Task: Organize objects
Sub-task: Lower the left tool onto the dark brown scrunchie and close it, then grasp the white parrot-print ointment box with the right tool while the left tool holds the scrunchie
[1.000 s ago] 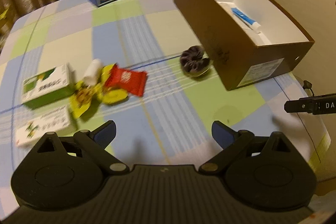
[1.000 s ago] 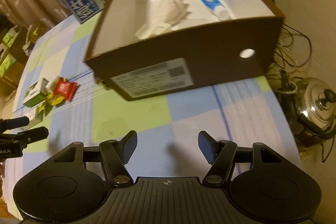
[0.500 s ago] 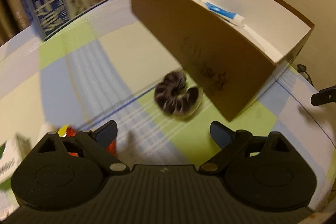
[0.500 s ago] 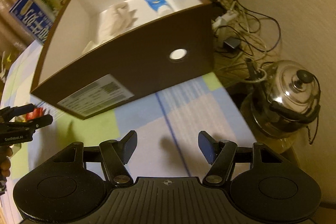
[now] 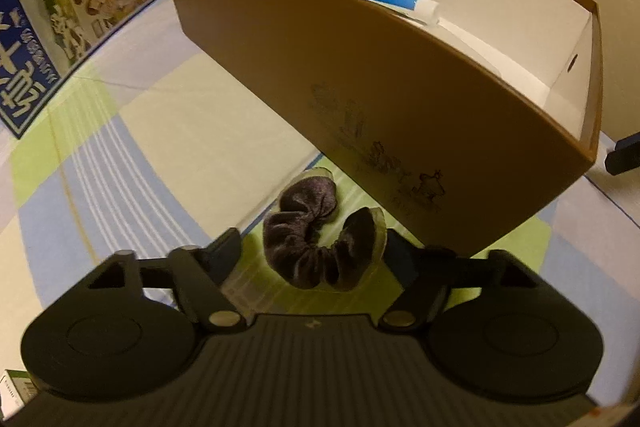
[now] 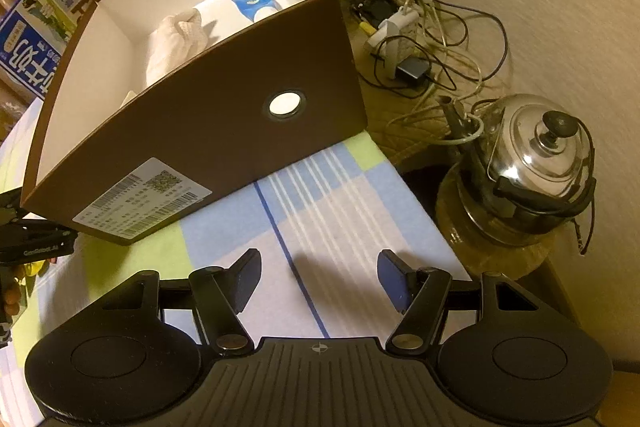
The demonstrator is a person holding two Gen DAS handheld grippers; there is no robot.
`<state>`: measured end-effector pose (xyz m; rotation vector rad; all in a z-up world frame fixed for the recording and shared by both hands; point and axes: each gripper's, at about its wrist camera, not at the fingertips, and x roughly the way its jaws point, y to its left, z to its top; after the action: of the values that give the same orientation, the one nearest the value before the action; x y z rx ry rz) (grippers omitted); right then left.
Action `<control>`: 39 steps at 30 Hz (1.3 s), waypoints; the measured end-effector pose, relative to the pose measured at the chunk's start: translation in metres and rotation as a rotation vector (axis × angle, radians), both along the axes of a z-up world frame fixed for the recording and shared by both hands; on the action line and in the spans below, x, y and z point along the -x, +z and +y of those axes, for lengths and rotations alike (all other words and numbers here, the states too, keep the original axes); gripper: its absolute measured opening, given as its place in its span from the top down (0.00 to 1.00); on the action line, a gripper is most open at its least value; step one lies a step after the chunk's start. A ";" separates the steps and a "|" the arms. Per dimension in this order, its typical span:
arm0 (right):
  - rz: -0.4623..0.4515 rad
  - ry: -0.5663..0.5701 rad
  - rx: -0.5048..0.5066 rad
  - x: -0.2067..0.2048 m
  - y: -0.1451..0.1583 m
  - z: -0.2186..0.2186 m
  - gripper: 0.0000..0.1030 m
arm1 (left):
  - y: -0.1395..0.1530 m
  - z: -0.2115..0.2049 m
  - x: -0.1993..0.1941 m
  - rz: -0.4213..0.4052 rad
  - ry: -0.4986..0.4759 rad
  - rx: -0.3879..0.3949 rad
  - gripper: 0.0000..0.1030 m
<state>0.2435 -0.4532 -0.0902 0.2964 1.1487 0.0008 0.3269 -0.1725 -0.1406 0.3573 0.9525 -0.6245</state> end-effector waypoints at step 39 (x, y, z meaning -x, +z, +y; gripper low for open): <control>-0.174 0.732 -0.197 0.035 0.018 0.233 0.40 | 0.068 0.253 0.213 0.027 0.855 0.165 0.73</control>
<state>0.2082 -0.2199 -0.0717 0.0340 1.0308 0.7723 0.1139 0.0805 -0.0723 -0.2147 0.9660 0.0790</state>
